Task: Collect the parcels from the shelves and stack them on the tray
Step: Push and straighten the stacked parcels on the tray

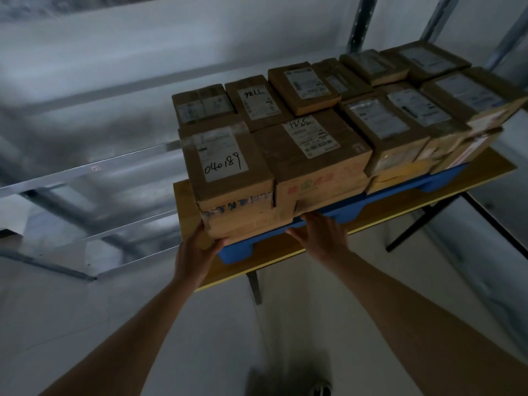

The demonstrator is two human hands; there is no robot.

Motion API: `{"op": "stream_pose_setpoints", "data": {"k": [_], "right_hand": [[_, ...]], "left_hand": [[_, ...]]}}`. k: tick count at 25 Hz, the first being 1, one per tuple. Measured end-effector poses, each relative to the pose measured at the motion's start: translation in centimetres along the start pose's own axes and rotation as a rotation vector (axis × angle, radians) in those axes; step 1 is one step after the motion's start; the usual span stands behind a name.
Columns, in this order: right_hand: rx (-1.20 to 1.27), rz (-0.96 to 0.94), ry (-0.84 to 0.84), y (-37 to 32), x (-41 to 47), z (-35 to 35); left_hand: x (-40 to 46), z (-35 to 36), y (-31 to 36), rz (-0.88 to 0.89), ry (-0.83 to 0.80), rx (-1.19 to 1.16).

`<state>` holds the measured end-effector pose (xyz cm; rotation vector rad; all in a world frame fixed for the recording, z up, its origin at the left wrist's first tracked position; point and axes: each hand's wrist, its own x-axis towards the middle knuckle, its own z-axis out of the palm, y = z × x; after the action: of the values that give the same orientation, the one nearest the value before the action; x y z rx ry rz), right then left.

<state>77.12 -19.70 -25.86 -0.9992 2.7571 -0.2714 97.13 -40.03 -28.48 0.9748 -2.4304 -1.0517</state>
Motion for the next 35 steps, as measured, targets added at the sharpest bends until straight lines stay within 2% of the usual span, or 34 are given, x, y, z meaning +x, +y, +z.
{"op": "stream_pose_setpoints", "data": {"k": [12,24,31,35], "right_hand": [[0.050,0.027,0.102,-1.8,1.2,1.6],[0.039,0.028,0.086,-1.9,1.6,1.4],[-0.054,0.077,0.017,-1.0,-1.5,-1.4],[-0.045,0.117,0.063,-0.2,-4.6,-5.0]], "left_hand": [[0.8,0.6,-2.2,0.080,0.039,0.028],[0.8,0.5,-2.1,0.087,0.014,-0.010],[-0.5,-1.0,0.1,0.032,-0.027,-0.018],[-2.3,-3.8,3.0,0.042,-0.036,-0.027]]}}
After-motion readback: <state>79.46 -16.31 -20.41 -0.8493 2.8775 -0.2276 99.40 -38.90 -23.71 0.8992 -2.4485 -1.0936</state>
